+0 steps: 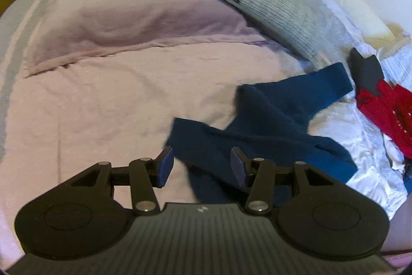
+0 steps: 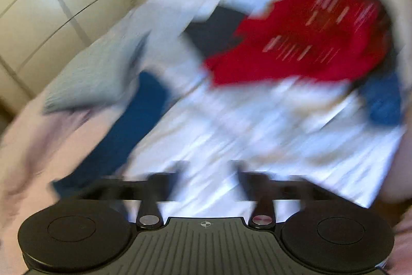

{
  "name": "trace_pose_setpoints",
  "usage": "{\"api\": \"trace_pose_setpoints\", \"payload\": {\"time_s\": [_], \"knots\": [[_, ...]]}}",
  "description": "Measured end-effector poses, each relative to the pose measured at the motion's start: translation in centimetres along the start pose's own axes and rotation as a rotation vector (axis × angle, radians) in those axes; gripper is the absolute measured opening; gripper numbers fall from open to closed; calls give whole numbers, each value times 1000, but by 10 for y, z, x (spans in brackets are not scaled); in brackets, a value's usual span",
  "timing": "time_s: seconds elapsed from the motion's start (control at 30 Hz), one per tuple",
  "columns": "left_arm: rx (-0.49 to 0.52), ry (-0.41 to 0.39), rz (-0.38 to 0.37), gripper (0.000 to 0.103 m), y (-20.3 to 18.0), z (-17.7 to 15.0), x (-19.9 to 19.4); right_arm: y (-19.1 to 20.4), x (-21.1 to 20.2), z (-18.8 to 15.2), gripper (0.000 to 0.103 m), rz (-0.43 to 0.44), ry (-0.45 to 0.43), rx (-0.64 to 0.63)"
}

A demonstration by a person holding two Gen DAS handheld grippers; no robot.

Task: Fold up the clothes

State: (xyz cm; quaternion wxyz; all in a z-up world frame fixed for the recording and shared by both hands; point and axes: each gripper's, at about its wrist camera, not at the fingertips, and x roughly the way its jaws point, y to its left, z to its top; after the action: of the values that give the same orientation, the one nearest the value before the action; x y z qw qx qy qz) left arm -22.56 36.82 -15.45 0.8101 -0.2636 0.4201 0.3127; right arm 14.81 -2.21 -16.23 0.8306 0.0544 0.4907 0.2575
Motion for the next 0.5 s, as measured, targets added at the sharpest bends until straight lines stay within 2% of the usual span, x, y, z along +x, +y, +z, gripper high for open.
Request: {"api": "trace_pose_setpoints", "payload": {"time_s": [0.1, 0.17, 0.3, 0.5], "knots": [[7, 8, 1, 45, -11, 1, 4, 37, 49, -26, 77, 100, 130, -47], [6, 7, 8, 45, -14, 0, 4, 57, 78, -44, 77, 166, 214, -22], [-25, 17, 37, 45, -7, -6, 3, 84, 119, -70, 77, 260, 375, 237], [-68, 25, 73, 45, 16, -16, -2, 99, 170, -60, 77, 167, 445, 526]]}}
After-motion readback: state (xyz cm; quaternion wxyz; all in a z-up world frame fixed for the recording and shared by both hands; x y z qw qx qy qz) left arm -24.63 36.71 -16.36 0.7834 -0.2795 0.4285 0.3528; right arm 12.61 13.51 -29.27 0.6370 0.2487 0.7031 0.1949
